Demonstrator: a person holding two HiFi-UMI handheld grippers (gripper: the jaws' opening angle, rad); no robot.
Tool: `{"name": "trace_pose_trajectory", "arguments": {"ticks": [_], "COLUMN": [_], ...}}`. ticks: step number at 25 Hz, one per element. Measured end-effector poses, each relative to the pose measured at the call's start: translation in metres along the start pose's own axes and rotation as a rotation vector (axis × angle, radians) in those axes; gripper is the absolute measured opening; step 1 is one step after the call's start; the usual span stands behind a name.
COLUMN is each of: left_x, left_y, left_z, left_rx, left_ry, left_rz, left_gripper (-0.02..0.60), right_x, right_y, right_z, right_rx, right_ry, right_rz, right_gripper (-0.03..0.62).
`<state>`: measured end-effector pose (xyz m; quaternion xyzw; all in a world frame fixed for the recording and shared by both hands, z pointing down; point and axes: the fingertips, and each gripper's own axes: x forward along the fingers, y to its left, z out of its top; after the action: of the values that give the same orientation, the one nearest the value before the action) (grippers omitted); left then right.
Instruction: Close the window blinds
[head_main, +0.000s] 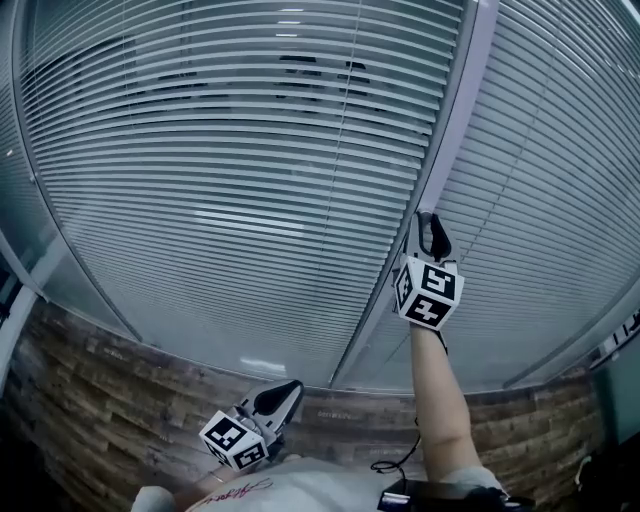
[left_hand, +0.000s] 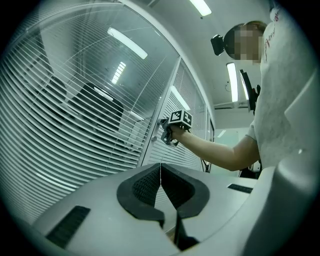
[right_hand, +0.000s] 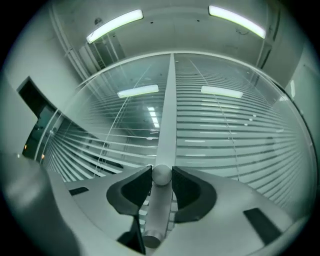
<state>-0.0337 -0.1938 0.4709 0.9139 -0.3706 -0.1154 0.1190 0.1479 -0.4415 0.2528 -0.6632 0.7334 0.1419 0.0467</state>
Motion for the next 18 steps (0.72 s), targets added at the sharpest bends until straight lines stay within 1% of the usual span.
{"name": "trace_pose_trajectory", "arguments": {"ticks": [2, 6, 8, 14, 18], "left_x": [0.001, 0.002, 0.001, 0.007, 0.014], "left_y": [0.000, -0.002, -0.004, -0.009, -0.012], "left_z": [0.000, -0.002, 0.000, -0.002, -0.005], "left_rx": [-0.003, -0.002, -0.003, -0.013, -0.017], "left_ry": [0.004, 0.007, 0.010, 0.016, 0.017], "left_rz": [0.000, -0.004, -0.005, -0.018, -0.036], "left_gripper": [0.018, 0.018, 0.018, 0.018, 0.018], "right_x": [0.000, -0.002, -0.005, -0.007, -0.002], "right_y": [0.002, 0.005, 0.007, 0.011, 0.011], "right_z": [0.000, 0.002, 0.004, 0.005, -0.002], "right_rx": [-0.134, -0.309, -0.426, -0.781, -1.012], "right_ry": [-0.015, -0.026, -0.026, -0.002, 0.019], "right_rz": [0.000, 0.043, 0.066, 0.148, 0.190], "right_gripper": [0.132, 0.131, 0.130, 0.130, 0.130]}}
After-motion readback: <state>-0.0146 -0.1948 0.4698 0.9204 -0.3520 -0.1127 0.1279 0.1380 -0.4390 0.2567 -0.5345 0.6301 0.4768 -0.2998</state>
